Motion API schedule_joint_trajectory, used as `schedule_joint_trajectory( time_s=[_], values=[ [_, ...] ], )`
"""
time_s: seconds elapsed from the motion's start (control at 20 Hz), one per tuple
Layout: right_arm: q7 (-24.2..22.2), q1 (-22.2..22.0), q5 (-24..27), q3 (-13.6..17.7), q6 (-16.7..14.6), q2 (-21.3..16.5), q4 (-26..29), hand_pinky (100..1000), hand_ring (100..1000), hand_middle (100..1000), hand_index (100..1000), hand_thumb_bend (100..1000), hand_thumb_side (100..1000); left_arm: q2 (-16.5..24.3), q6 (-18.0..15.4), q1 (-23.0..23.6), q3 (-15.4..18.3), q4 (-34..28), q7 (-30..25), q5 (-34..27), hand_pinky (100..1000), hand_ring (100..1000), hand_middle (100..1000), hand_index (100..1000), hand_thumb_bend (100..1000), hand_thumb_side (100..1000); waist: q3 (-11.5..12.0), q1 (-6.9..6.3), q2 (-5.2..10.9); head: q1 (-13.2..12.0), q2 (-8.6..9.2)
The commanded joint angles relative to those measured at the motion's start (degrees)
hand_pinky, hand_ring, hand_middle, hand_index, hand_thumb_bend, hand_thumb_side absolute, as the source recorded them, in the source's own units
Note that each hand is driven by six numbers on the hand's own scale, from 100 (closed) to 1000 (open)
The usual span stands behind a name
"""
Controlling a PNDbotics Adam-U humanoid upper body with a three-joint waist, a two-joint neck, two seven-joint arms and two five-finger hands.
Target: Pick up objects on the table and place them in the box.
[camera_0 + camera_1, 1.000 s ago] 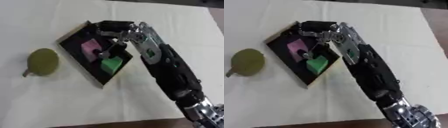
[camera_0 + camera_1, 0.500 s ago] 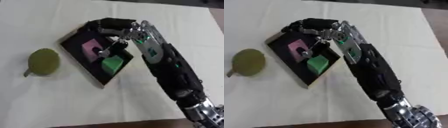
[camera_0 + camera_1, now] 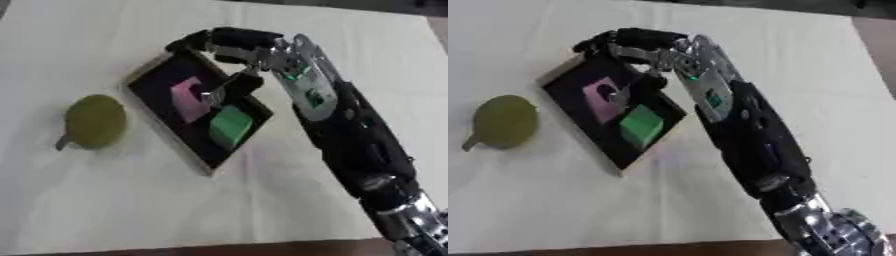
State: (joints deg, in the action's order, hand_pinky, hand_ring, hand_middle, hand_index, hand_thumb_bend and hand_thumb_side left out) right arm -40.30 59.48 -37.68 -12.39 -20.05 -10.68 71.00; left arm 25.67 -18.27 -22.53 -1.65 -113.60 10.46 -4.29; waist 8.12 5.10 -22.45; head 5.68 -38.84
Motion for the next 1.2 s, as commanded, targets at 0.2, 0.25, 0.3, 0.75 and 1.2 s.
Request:
schedule_joint_trajectory(
  time_s=[0.2,0.25,0.3,0.75,1.2],
  values=[
    [-3.7,3.2,4.7,1.4,1.2,-2.2,-2.9,1000,1000,844,1000,100,233,0.6,0.3,-0.6,0.0,-1.0,-0.4,-0.2,663,814,795,808,100,627,0.1,-0.29,1.51,-0.5,-0.87],
    [-4.0,3.4,5.3,1.6,1.3,-2.4,-2.9,1000,1000,842,1000,100,230,0.6,0.3,-0.6,0.0,-1.0,-0.4,-0.2,663,814,795,808,100,627,0.1,-0.30,1.50,-0.5,-0.87],
    [-4.1,3.6,5.8,1.9,1.3,-2.5,-2.8,1000,1000,837,1000,100,217,0.6,0.3,-0.6,0.0,-1.0,-0.4,-0.2,663,814,795,808,100,626,0.1,-0.31,1.48,-0.5,-0.90],
    [-2.8,4.1,16.1,5.4,4.0,-8.4,5.3,1000,1000,806,1000,100,198,0.8,0.3,-0.2,0.2,-1.0,-0.1,-0.1,661,814,795,808,100,626,-0.4,-0.48,1.83,-0.5,-0.98],
    [6.1,-2.7,33.0,8.6,9.3,-23.3,18.0,1000,990,741,906,100,317,1.1,0.1,0.5,0.8,-1.0,1.0,0.5,661,815,795,808,100,622,-1.5,-0.91,1.89,-2.0,-0.49]
  ],
)
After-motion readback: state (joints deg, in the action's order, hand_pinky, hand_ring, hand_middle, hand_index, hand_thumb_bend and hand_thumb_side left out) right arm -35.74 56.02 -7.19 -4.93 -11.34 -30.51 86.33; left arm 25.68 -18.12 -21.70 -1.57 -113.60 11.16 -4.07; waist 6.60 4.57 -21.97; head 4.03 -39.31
